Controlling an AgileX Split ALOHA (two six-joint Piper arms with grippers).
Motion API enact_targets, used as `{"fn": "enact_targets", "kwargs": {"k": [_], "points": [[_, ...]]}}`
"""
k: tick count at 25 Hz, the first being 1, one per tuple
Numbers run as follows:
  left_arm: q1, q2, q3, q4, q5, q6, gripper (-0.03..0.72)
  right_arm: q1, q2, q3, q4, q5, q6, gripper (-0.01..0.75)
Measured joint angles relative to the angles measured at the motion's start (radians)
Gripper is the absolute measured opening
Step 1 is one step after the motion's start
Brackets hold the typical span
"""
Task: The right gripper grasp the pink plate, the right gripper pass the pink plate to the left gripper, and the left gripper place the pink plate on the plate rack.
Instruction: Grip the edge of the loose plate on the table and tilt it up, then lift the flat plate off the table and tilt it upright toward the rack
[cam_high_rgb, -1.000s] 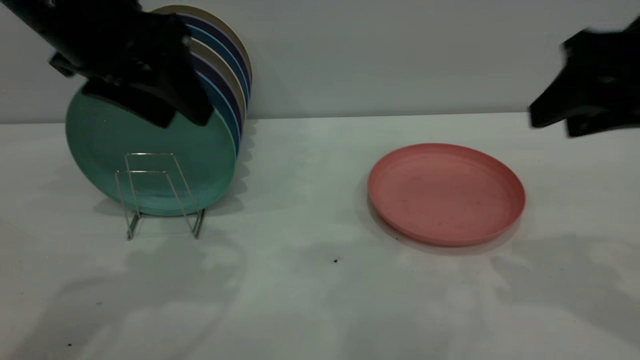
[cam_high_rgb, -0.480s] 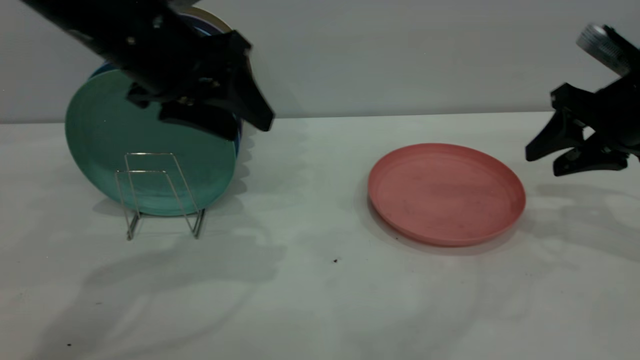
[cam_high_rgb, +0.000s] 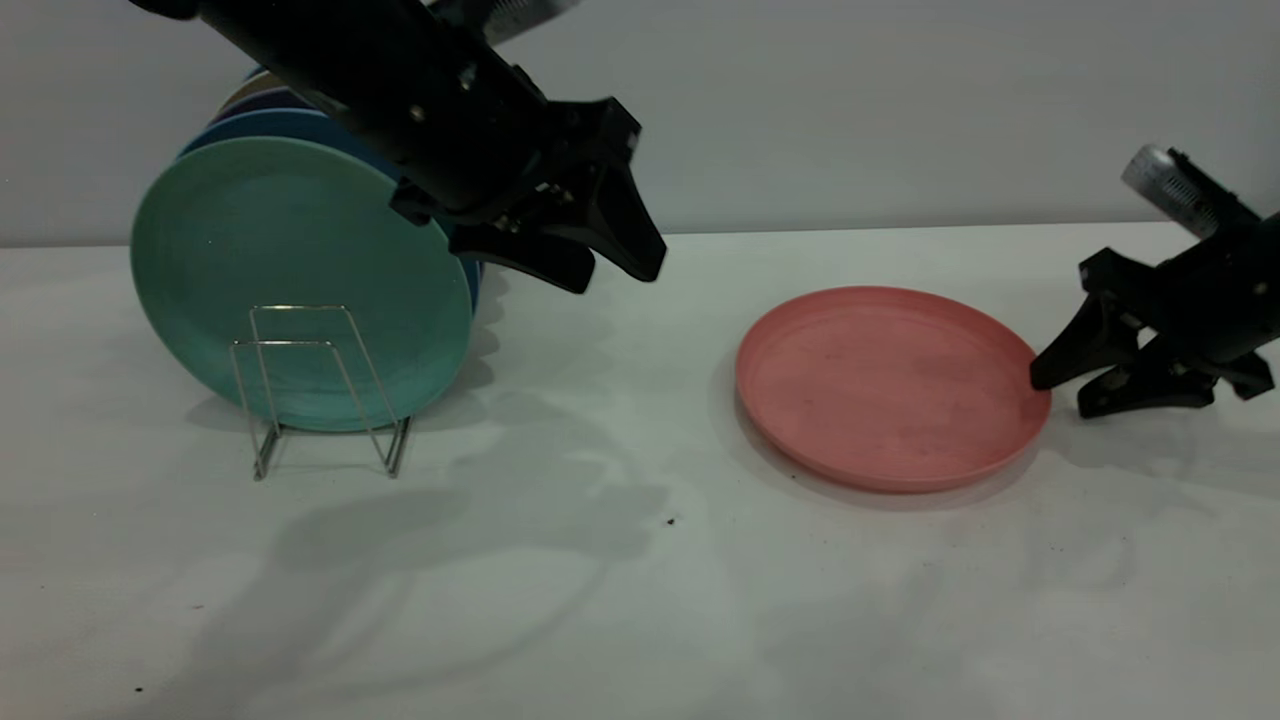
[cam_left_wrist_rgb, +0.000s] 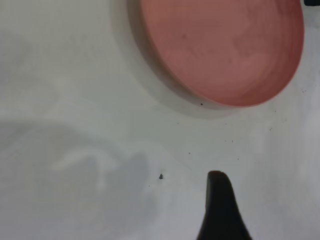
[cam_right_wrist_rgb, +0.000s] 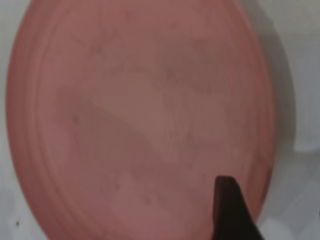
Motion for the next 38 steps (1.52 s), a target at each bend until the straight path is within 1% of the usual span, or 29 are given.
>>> {"fn": "enact_targets", "kwargs": {"k": [4,8,9,12,13,15,18,21,25,34,38], "points": [[-0.009,0.015,0.000,-0.013,-0.025,0.000,0.513,0.019,0.025,-0.003,0.016,0.021,-0.013,0.388],[-0.009,0.026,-0.001,-0.016,-0.077,0.000,0.513,0.054,0.028,-0.004,0.026,0.021,-0.041,0.306],[-0.009,0.028,-0.001,-0.016,-0.086,0.000,0.513,0.061,0.030,-0.004,0.028,0.020,-0.046,0.270],[-0.009,0.034,-0.001,-0.018,-0.101,0.000,0.513,0.078,0.036,-0.013,0.040,0.007,-0.069,0.098],[-0.009,0.036,-0.001,-0.019,-0.105,0.000,0.513,0.082,0.036,-0.019,0.049,0.009,-0.091,0.053],[-0.009,0.037,-0.001,-0.019,-0.118,0.000,0.513,0.085,0.036,-0.038,0.058,0.030,-0.144,0.019],[-0.006,0.037,-0.001,-0.019,-0.111,-0.012,0.513,0.086,0.040,-0.068,0.071,0.103,-0.218,0.018],[-0.004,0.037,-0.001,-0.019,-0.095,-0.062,0.513,0.088,0.040,-0.092,0.073,0.182,-0.263,0.017],[-0.004,0.037,-0.001,-0.019,-0.095,-0.077,0.513,0.099,0.040,-0.097,0.075,0.240,-0.317,0.017],[0.016,0.037,-0.001,0.000,-0.069,-0.082,0.513,0.107,0.040,-0.097,0.073,0.309,-0.386,0.018],[0.041,0.037,-0.001,0.005,-0.076,-0.082,0.513,0.107,0.040,-0.097,0.088,0.322,-0.401,0.018]]}}
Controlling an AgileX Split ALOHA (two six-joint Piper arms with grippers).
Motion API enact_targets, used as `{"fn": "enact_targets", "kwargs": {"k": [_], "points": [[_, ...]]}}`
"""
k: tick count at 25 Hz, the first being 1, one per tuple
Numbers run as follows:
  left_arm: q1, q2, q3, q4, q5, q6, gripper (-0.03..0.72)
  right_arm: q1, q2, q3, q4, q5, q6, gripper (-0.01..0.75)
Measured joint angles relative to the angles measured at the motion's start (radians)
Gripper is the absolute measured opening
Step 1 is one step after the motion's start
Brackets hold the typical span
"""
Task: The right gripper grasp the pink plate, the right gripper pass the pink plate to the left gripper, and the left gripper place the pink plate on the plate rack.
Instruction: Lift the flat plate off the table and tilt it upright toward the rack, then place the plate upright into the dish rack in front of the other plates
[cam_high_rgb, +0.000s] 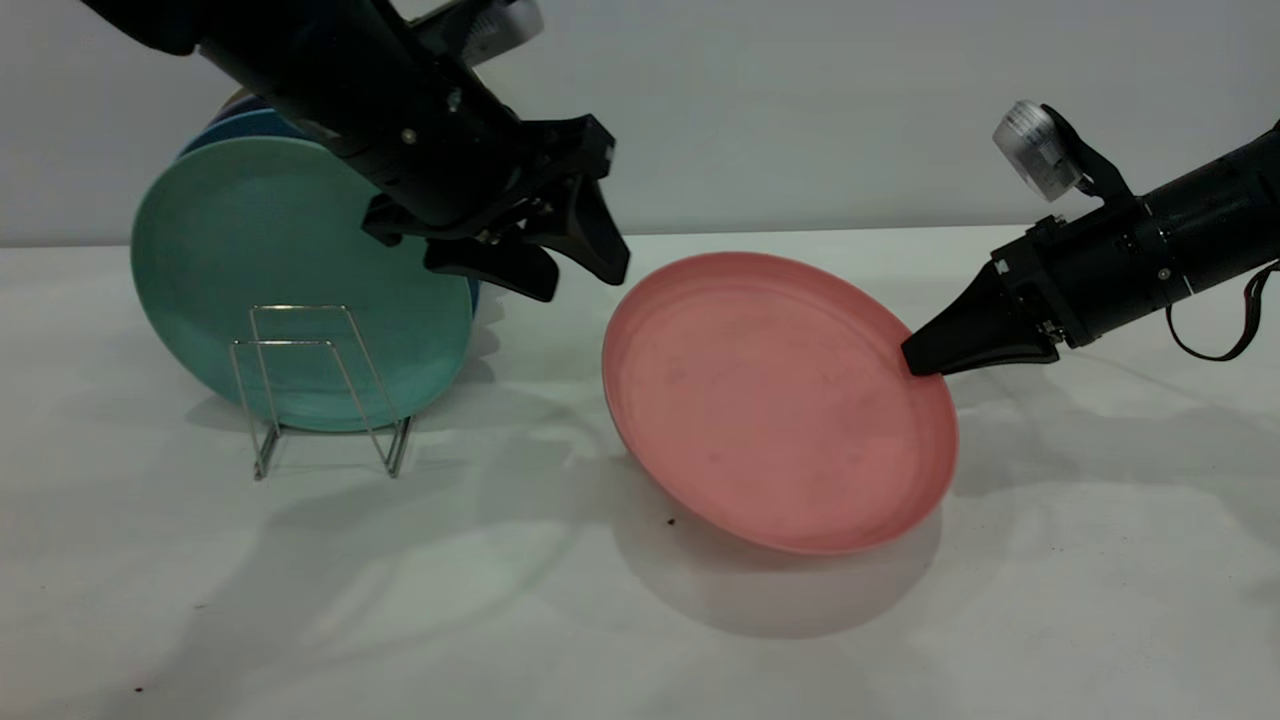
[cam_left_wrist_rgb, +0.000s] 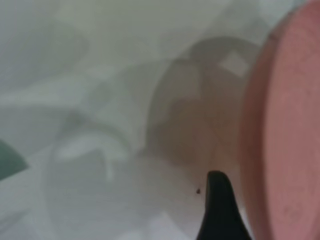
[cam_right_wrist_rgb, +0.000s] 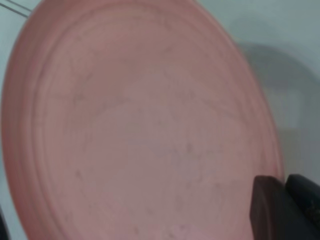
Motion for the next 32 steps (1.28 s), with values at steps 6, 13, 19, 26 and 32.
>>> {"fn": "enact_targets", "kwargs": {"k": [6,13,19,26,32], "points": [[-0.001,0.007,0.000,-0.023,-0.016,0.000,0.513,0.018,0.000,0.000,0.071,0.043,-0.023,0.018],[-0.018,0.063,-0.001,-0.061,-0.017,0.001,0.415,0.071,0.000,0.000,0.087,0.050,-0.051,0.018],[-0.018,0.063,-0.001,-0.061,-0.019,0.002,0.085,0.072,0.000,0.000,0.096,0.041,-0.068,0.038],[-0.018,0.056,-0.001,-0.043,0.000,0.018,0.075,0.069,-0.073,0.000,0.143,0.050,-0.047,0.330],[-0.007,-0.029,-0.001,0.046,0.042,0.139,0.075,0.032,-0.318,0.000,0.134,0.092,0.057,0.542]]}}
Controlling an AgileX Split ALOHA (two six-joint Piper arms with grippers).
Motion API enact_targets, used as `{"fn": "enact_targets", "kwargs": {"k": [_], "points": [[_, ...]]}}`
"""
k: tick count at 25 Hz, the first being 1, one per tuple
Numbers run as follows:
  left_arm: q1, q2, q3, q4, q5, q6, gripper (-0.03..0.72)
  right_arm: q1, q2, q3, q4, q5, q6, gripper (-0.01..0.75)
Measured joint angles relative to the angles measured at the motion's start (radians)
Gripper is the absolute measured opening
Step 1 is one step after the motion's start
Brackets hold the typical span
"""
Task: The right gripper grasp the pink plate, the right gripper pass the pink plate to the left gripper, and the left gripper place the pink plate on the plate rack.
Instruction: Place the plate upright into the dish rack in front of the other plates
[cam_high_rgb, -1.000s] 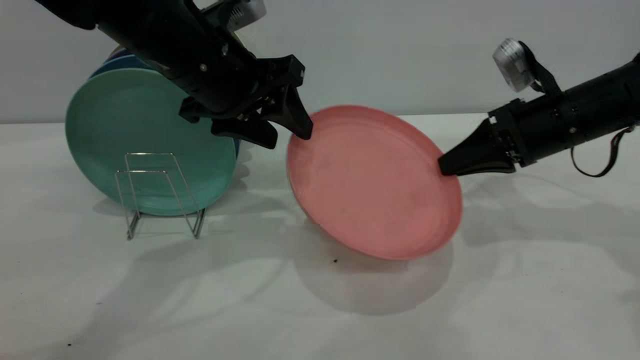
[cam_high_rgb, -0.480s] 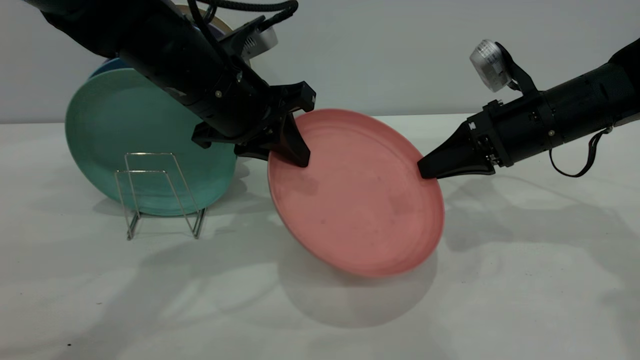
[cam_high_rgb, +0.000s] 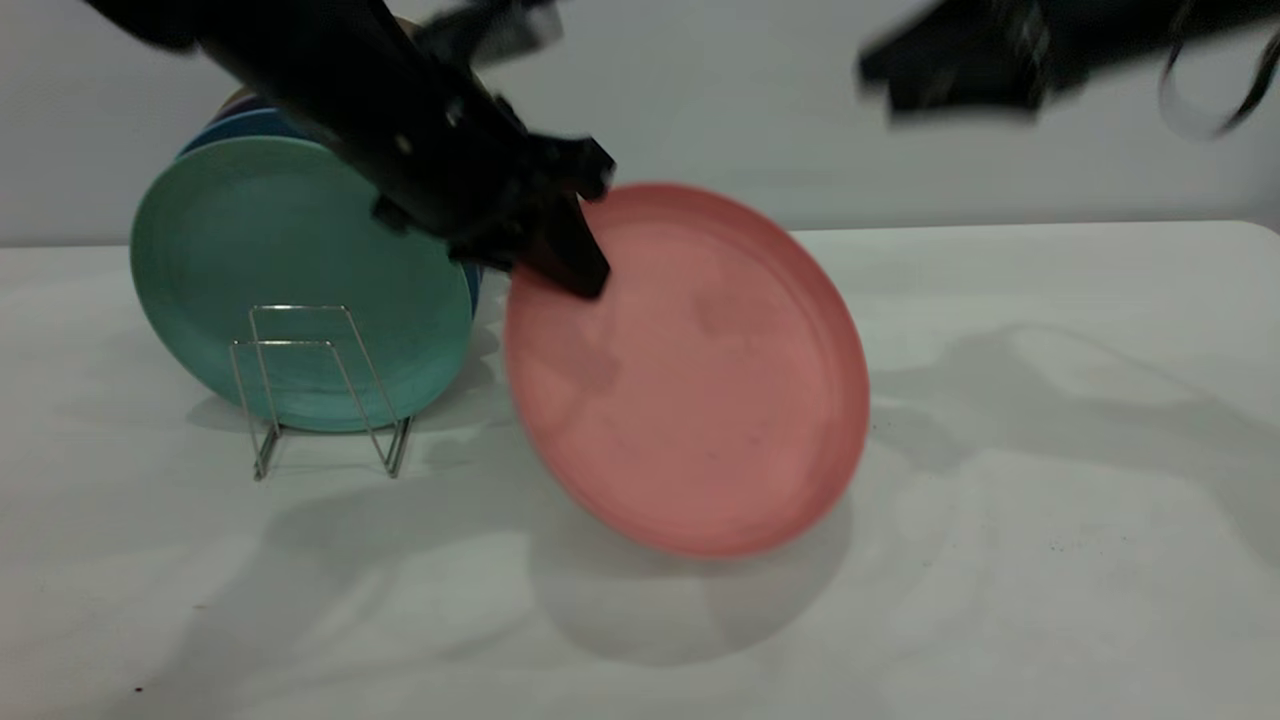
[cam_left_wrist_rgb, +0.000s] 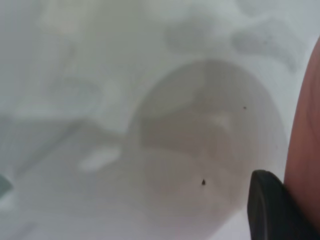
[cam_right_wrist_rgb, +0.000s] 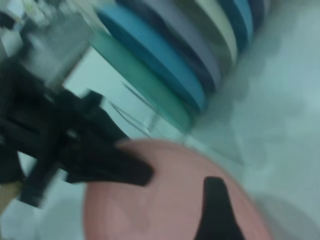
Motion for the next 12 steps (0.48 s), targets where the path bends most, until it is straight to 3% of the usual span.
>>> {"fn": "enact_targets", "kwargs": {"k": [3,6,12], "points": [[0.035,-0.091,0.000,0.098,0.078,0.079,0.075,-0.027,-0.148,0.000,-0.075,0.076,0.128,0.546],[0.089,-0.217,0.000,0.213,0.143,0.201,0.075,-0.031,-0.304,0.000,-0.233,0.103,0.260,0.504],[0.180,-0.409,0.000,0.360,0.177,0.536,0.075,0.036,-0.596,0.008,-0.614,0.140,0.528,0.380]]}}
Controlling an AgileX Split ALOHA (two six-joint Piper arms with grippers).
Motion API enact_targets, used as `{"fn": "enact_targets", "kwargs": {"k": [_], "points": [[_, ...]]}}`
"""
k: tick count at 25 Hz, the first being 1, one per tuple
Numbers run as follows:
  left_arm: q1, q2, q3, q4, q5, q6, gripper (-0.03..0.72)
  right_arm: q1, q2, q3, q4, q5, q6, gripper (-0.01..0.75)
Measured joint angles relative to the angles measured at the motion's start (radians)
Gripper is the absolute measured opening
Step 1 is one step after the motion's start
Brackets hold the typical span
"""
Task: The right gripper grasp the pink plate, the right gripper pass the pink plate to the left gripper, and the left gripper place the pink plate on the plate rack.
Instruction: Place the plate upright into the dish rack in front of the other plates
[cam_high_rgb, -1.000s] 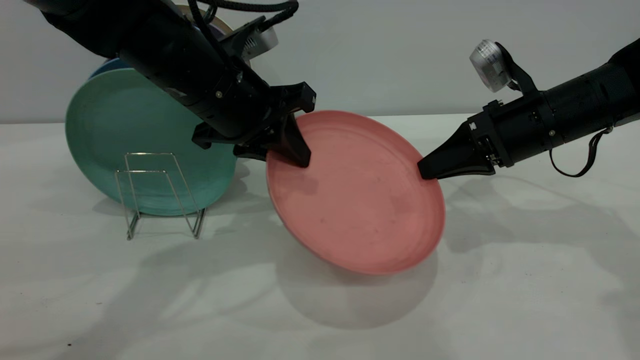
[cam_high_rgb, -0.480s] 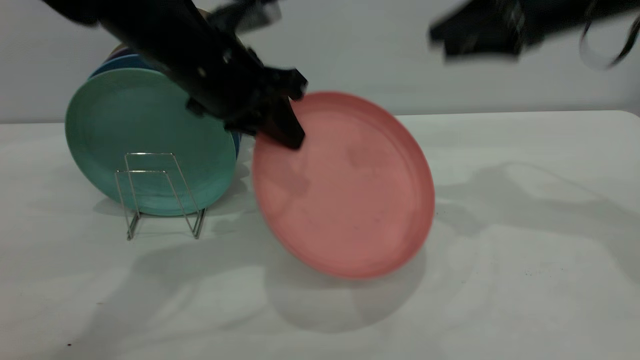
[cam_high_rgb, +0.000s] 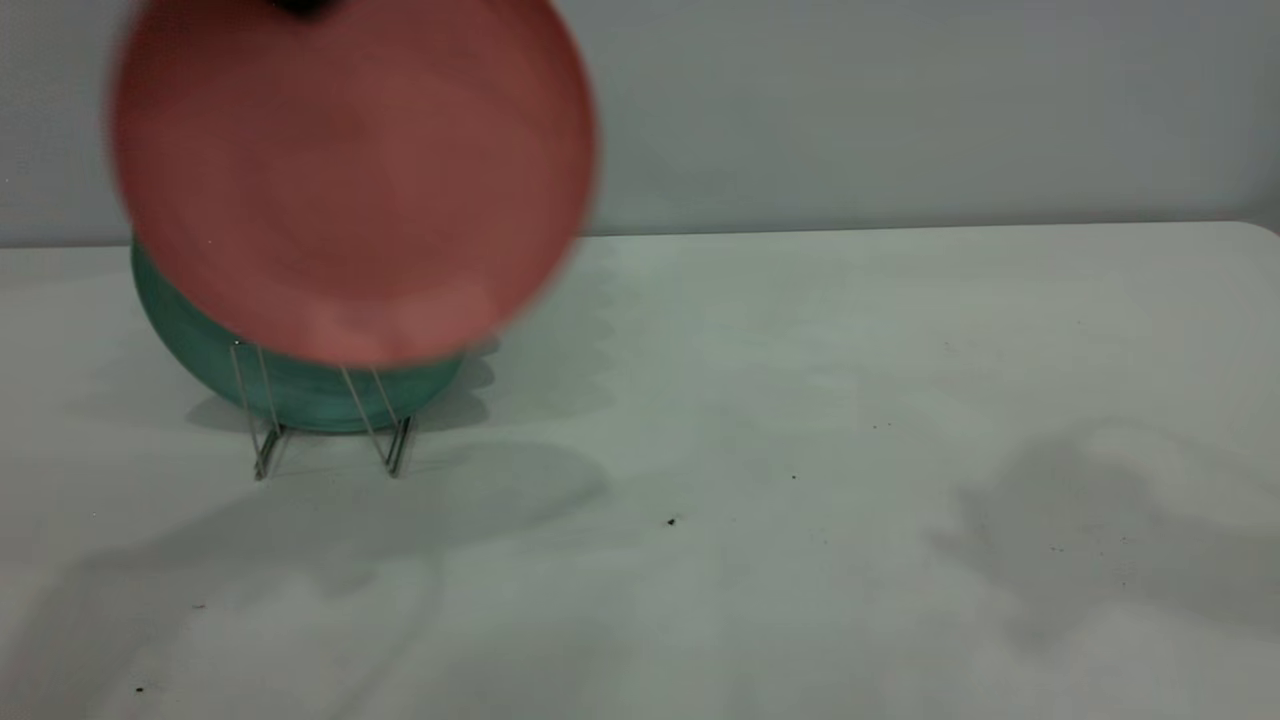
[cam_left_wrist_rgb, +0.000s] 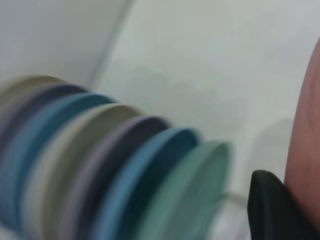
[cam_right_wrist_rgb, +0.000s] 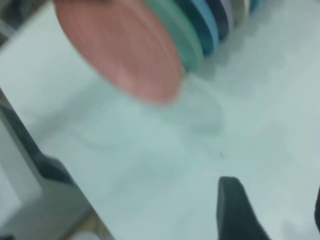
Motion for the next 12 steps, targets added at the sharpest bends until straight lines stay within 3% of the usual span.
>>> {"fn": "enact_targets", "kwargs": {"k": [5,12], "points": [[0.062,-0.035,0.000,0.018,0.051,0.301,0.075,0.033,-0.206,0.148,-0.139,0.012,0.171,0.307],[0.071,-0.028,0.000,0.024,0.017,0.588,0.075,0.033,-0.537,0.464,-0.197,0.019,0.259,0.246]]}}
